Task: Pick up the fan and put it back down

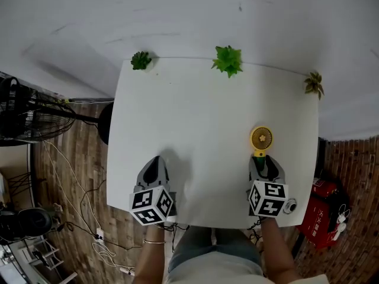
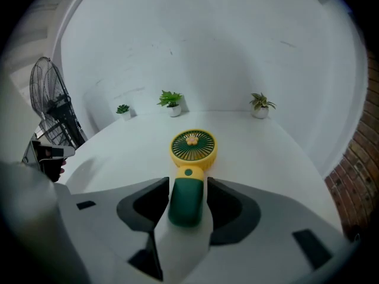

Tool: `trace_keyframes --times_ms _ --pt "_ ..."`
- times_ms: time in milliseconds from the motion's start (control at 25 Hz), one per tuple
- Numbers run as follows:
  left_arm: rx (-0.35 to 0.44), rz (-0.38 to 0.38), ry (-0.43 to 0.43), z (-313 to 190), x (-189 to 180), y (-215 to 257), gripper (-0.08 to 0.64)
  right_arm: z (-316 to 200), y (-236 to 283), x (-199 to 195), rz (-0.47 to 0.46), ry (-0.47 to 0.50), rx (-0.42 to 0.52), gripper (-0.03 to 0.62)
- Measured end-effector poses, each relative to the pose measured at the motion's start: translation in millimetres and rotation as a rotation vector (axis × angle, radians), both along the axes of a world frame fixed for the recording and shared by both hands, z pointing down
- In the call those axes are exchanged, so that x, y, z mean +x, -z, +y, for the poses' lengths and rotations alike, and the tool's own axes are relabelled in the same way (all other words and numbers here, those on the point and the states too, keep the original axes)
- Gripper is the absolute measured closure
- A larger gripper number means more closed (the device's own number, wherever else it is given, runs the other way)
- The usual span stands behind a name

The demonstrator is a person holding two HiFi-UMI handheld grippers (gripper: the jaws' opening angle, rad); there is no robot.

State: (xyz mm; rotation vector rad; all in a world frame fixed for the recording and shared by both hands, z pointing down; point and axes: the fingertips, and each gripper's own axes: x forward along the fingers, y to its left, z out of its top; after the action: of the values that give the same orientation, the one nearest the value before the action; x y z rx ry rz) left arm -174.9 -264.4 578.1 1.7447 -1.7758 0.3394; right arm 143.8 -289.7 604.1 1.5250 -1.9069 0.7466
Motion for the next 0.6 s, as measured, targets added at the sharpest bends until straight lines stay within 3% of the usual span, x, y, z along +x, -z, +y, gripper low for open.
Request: trace_keyframes --times_ms 600 --pt "-0.019 -0.003 0.019 -5 -8 -6 0.549 -16 -10 -3 0.02 0.01 -0.027 0.39"
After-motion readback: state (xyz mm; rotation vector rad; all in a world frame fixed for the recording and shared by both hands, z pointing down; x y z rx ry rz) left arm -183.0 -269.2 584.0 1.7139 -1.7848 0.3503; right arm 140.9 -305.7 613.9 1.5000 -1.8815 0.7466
